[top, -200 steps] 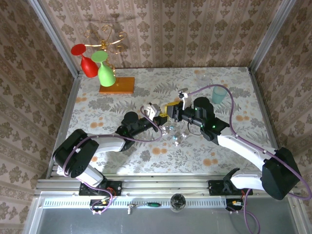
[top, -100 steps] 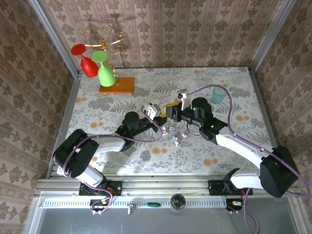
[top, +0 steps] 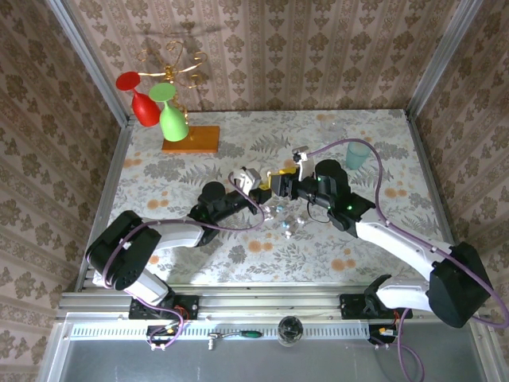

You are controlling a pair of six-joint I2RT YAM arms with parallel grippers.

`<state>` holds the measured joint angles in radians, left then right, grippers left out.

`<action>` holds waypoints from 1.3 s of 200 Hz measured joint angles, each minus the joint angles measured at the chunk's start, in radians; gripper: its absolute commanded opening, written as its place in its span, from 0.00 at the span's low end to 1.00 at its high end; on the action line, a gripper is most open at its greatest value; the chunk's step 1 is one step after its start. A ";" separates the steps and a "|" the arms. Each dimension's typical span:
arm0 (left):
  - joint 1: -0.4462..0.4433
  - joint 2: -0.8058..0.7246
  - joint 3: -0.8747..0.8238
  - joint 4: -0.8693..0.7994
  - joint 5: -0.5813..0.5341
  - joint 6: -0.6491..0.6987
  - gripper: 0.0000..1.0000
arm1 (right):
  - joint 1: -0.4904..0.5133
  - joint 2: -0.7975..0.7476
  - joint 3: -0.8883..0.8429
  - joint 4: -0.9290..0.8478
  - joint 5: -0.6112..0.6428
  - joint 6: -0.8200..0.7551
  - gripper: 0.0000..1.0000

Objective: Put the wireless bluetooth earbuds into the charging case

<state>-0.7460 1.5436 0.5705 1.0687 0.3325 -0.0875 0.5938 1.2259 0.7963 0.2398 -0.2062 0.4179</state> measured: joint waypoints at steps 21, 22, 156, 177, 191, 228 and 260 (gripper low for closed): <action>0.009 0.000 0.000 0.018 0.003 0.000 0.00 | 0.000 -0.031 0.000 -0.014 0.000 0.006 0.59; 0.010 0.000 0.000 0.019 0.003 0.000 0.00 | 0.000 -0.032 0.000 -0.014 0.000 0.006 0.59; 0.022 0.000 -0.004 0.040 0.117 0.002 0.00 | 0.000 -0.001 0.085 -0.126 0.012 0.001 0.38; 0.022 0.000 -0.006 0.040 0.123 0.002 0.00 | 0.000 0.010 0.090 -0.132 0.012 0.001 0.38; 0.022 0.000 -0.006 0.040 0.126 0.002 0.00 | 0.000 0.017 0.091 -0.136 0.012 0.001 0.38; 0.021 0.000 -0.006 0.040 0.135 0.002 0.00 | 0.000 0.036 0.092 -0.140 0.012 0.001 0.41; 0.023 0.000 -0.006 0.040 0.137 0.001 0.00 | 0.000 0.036 0.095 -0.144 0.013 -0.003 0.51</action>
<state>-0.7235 1.5436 0.5640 1.1091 0.4690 -0.0864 0.5934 1.2621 0.8909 0.0959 -0.1932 0.4145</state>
